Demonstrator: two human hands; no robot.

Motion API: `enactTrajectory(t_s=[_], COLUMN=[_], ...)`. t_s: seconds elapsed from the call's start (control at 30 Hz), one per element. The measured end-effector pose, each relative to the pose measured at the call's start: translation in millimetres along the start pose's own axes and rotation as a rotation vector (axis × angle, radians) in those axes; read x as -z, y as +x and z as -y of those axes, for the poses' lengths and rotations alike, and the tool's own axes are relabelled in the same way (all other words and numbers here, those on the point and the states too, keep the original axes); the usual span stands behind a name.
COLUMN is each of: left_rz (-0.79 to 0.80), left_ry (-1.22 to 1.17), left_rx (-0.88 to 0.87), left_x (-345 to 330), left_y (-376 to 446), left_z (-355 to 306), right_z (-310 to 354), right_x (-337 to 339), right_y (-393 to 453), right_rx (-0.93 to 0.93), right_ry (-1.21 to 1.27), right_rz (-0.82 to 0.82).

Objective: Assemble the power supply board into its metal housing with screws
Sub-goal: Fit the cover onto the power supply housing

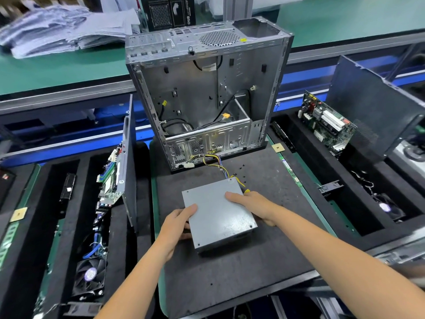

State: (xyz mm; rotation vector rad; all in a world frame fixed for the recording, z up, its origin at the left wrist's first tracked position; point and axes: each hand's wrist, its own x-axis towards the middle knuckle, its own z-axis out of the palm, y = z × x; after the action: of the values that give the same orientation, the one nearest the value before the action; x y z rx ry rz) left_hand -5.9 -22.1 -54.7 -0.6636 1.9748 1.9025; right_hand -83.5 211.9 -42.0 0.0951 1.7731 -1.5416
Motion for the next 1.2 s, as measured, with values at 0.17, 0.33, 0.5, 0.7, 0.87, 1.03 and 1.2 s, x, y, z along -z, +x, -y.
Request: enactTrajectory(t_s=[0.17,0.33,0.5,0.7,0.87,1.03,1.2], left_rz=[-0.012,-0.004,0.033,0.018,-0.031,-0.118,0.042], left_ry=[-0.005,-0.103,-0.096,-0.111,-0.113,0.013,0.031], left_rx=[-0.004,0.051,0.058,0.074,0.058,0.049,0.153], left_x=[-1,0,1,0,-1,4,-7], left_y=[-1,1,4,2,0,1,-5], left_z=[-1,0,-4,-5,-3,-2,-5], right_z=[3,4,3,-2,0,-2,-2], right_x=[-1,-5,-8,-13,-15,-14,-16], right_y=[-1,0,-1,1,-3,-5,-4], right_rx=[-0.001,-0.023,-0.031,-0.037,-0.033,-0.065,-0.097], right_ry=[-0.013,0.001,-0.007,0.028,-0.179,-0.128,-0.095], right_rz=[0.013,0.014,-0.002,-0.086,-0.168,-0.138,-0.149])
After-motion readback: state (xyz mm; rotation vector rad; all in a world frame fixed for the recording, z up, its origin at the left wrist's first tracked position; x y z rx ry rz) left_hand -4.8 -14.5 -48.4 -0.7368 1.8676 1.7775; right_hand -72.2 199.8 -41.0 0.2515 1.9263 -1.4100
